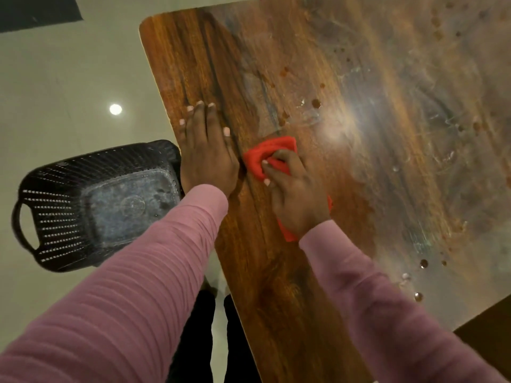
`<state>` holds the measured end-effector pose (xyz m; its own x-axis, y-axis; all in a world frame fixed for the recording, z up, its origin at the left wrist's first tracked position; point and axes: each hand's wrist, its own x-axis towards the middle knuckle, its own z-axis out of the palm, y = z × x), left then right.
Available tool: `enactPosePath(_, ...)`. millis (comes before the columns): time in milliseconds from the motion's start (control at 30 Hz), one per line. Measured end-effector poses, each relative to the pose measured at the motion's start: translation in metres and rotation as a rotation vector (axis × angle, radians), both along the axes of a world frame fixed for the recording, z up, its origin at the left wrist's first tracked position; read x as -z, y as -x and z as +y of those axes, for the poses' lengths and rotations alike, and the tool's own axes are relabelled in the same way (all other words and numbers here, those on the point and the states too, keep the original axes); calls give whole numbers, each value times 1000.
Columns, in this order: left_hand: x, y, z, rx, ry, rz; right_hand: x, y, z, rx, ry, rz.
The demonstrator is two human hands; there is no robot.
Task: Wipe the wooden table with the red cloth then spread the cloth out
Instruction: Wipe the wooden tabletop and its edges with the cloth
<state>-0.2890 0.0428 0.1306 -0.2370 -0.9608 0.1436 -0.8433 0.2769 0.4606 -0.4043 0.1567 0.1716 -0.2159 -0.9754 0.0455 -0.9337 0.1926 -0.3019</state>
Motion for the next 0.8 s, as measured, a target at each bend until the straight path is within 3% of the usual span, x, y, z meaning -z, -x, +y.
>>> enactPosePath(200, -5, -1, 0, 36, -31, 25, -3, 29, -9, 414, -38, 21)
enactPosePath(433, -7, -2, 1, 63, -53, 12, -1, -33, 27, 47, 63, -11)
enactPosePath(567, -8, -4, 0, 74, -77, 7, 0, 1, 5, 235, 23, 69)
enactPosePath(700, -8, -4, 0, 89, -83, 14, -2, 21, -31, 493, 5, 12)
enactPosePath(800, -8, -3, -1, 77, -88, 23, -3, -6, -37, 349, -21, 23)
